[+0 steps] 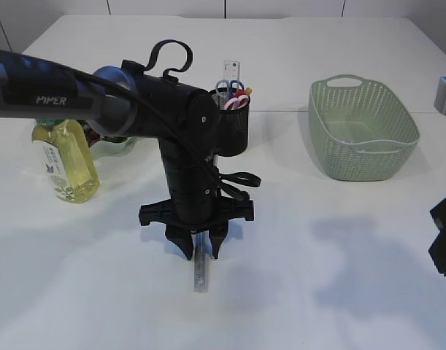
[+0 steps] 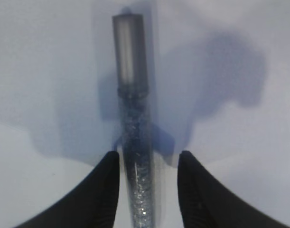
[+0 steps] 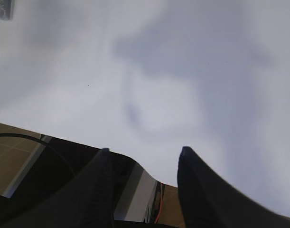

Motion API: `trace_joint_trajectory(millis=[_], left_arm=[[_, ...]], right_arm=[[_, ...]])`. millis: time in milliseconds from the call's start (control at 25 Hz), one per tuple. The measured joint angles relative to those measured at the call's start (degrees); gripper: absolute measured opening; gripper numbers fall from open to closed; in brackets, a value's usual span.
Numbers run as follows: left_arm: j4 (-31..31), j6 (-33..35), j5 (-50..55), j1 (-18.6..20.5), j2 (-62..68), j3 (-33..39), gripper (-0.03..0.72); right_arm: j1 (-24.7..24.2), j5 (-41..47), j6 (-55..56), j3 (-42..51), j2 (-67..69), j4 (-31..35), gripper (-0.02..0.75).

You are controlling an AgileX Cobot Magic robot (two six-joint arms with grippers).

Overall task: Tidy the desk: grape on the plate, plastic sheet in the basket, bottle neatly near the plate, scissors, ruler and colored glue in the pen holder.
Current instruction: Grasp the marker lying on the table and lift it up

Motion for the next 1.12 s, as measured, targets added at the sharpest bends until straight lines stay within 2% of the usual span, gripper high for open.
trace_joint_trajectory(millis=[320,520,760,1120], left_arm=[[0.00,0.84,0.00,0.00,0.63,-0.10,0.291],[0.00,1.05,0.00,0.00,0.76,-0.10,0.208],[0.24,2.38,0.00,0.00,0.93,-0.20,0.143],[2.60,4.07,0.32,0.00,0.93,-0.28,0.092]], right_arm=[[0.00,0.00,-0.12,0.00,0.00,0.00,0.364],[0.00,-0.20,-0.12,0.00,0.00,-0.25,0.364],[0.00,-0.32,-0.12,0.00,0.00,-0.60,0.364],[0.00,-0.65,-0.12,0.00,0.00,-0.60,0.364]])
